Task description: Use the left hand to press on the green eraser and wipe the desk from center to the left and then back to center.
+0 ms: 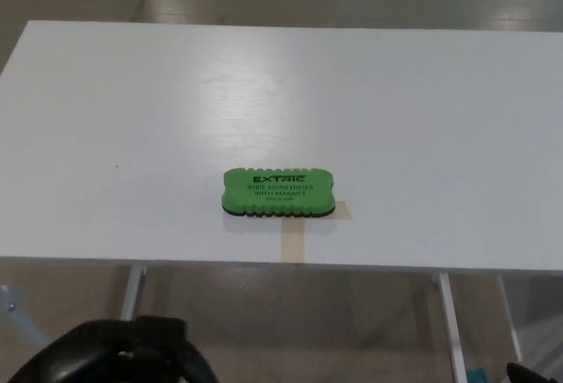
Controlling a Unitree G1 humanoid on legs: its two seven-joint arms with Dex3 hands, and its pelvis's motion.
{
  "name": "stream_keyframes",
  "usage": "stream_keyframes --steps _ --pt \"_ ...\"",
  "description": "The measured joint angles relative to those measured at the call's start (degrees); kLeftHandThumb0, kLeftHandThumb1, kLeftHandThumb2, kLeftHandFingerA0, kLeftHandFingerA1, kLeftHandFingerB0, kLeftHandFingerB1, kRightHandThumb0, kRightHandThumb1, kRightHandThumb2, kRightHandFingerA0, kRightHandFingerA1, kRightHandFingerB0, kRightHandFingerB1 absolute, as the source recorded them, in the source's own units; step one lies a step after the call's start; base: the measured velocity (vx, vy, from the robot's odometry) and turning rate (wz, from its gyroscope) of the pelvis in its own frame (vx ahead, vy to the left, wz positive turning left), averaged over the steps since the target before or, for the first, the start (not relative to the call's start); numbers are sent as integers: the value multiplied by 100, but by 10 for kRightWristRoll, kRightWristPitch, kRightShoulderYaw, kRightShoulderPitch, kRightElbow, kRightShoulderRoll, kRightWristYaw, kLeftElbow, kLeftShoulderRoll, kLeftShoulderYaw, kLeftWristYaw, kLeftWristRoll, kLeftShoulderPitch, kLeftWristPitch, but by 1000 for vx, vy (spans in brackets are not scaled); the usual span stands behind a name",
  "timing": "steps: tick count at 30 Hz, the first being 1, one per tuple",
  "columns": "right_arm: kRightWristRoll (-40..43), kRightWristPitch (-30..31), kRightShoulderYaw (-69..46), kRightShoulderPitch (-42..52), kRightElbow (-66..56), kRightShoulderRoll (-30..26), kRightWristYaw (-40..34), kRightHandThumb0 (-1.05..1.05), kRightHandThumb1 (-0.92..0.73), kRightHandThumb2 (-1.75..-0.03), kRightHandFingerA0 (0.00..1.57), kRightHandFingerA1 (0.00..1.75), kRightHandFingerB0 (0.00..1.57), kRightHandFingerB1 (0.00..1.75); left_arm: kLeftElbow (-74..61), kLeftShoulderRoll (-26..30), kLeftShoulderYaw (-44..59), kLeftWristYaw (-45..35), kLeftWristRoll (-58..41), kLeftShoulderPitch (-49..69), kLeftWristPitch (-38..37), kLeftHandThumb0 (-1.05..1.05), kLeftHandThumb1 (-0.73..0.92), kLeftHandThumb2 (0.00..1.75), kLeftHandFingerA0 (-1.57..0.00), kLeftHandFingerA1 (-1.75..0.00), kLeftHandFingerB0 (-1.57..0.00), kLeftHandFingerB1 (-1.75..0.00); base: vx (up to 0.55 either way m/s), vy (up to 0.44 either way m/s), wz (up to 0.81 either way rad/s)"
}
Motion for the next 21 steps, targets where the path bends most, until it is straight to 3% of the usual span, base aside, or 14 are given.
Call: stream_keyframes --steps 8,14,15,16,17,21 --pt "0 -13 8 5 5 -5 8 -38 -80 -64 87 61 63 41 -125 -4 -54 -27 -61 -123 64 -30 79 63 -95 -63 -79 -90 0 0 0" --pt "1 -22 9 7 9 -5 17 -38 -79 -64 88 61 62 41 -130 -62 -71 16 -62 -228 119 -25 78 64 -98 -60 -76 -85 0 0 0" --pt "1 -23 9 7 9 -5 18 -38 -80 -64 87 61 62 41 -126 -70 -71 23 -60 -238 125 -19 86 65 -87 -66 -68 -79 0 0 0" --pt "1 -23 9 6 9 -5 20 -38 -80 -64 87 61 62 41 -115 -88 -71 39 -55 -258 139 -19 86 65 -87 -66 -68 -79 0 0 0" --pt "1 -23 9 6 9 -5 20 -38 -80 -64 87 61 62 41 -110 -95 -71 46 -53 -266 144 -22 79 64 -101 -61 -89 -64 0 0 0" --pt "1 -25 10 6 9 -5 21 -39 -79 -64 87 61 62 41 -52 -140 -69 85 -43 -320 169 -21 80 65 -101 -64 -91 -65 0 0 0"
